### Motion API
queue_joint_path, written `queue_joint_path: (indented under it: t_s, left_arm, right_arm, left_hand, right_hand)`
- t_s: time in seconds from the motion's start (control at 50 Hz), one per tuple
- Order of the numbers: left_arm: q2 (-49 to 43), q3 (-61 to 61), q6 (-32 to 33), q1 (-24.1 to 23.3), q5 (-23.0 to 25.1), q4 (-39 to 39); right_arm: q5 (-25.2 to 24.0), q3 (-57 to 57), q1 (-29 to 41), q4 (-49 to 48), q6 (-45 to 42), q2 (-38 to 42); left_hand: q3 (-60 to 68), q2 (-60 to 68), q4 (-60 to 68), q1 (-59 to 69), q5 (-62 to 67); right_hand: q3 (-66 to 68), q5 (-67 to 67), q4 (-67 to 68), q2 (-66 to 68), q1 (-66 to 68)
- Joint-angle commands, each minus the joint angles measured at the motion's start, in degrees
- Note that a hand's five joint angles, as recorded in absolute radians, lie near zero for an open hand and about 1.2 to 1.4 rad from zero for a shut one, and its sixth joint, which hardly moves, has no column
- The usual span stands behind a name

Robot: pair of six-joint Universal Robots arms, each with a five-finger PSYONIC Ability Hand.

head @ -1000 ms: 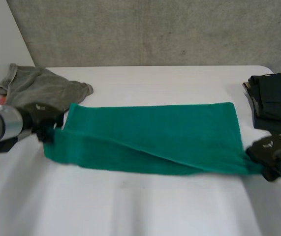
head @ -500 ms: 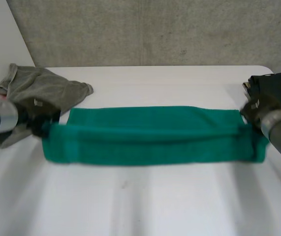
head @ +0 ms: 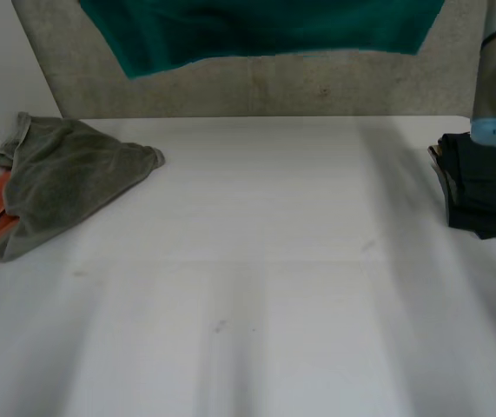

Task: Fold the laundry.

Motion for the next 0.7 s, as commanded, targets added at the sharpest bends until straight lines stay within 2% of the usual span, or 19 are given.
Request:
queue_joint_path:
  t_s: [0.02,0.24,0.38,0.46,0.54,0.56,0.62,0.64,0.7]
  left_arm:
    - [-0.53,-10.84,0.89,1.09,0.55,-0.79]
    - [-0.27,-30.45,4.40,2.15,2.66,-1.93]
    - [5.00,-44.42,10.63,4.08,7.84,-9.30]
    - [9.57,-50.23,17.66,5.75,10.04,-17.82]
    - [13.09,-55.68,28.29,7.51,11.36,-30.99]
    - [14.14,-58.12,33.01,8.64,11.80,-35.63]
    - [15.29,-61.74,40.15,10.41,12.51,-41.20]
    - [15.64,-63.58,44.79,11.37,12.86,-43.65]
    - [15.73,-65.52,51.57,12.69,12.77,-45.61]
  right_arm:
    - [-0.86,5.18,0.07,5.09,0.14,1.47]
    - [-3.15,19.16,-0.20,11.24,-0.21,5.60]
    - [-3.33,26.55,-1.78,21.79,-1.70,5.43]
    - [-3.59,29.19,-3.10,31.09,-3.54,2.88]
    - [-3.24,31.91,-4.85,44.36,-8.98,-1.07]
    - [-3.24,33.57,-5.81,49.69,-11.61,-2.82]
    - [-3.33,36.48,-7.40,56.50,-15.66,-5.29]
    - [-3.42,37.96,-8.28,59.13,-18.64,-6.60]
    - [-3.42,39.99,-9.07,58.98,-22.00,-8.11]
  left_hand:
    - [11.84,11.41,11.56,12.61,13.19]
    - [11.84,11.41,11.56,12.61,13.19]
    - [11.84,11.41,11.56,12.61,13.19]
    - [11.84,11.41,11.56,12.61,13.19]
    - [11.84,11.41,11.56,12.61,13.19]
    - [11.84,11.41,11.56,12.61,13.19]
    - [11.84,11.41,11.56,12.61,13.19]
    - [11.84,11.41,11.56,12.61,13.19]
    - [11.84,11.41,11.56,12.61,13.19]
  right_hand:
    - [11.68,11.24,11.26,12.59,16.88]
    - [11.68,11.24,11.26,12.59,16.88]
    - [11.68,11.24,11.26,12.59,16.88]
    - [11.68,11.24,11.26,12.59,16.88]
    - [11.68,11.24,11.26,12.59,16.88]
    - [11.68,11.24,11.26,12.59,16.88]
    - [11.68,11.24,11.26,12.59,16.88]
    - [11.68,11.24,11.26,12.59,16.88]
    - [11.68,11.24,11.26,12.59,16.88]
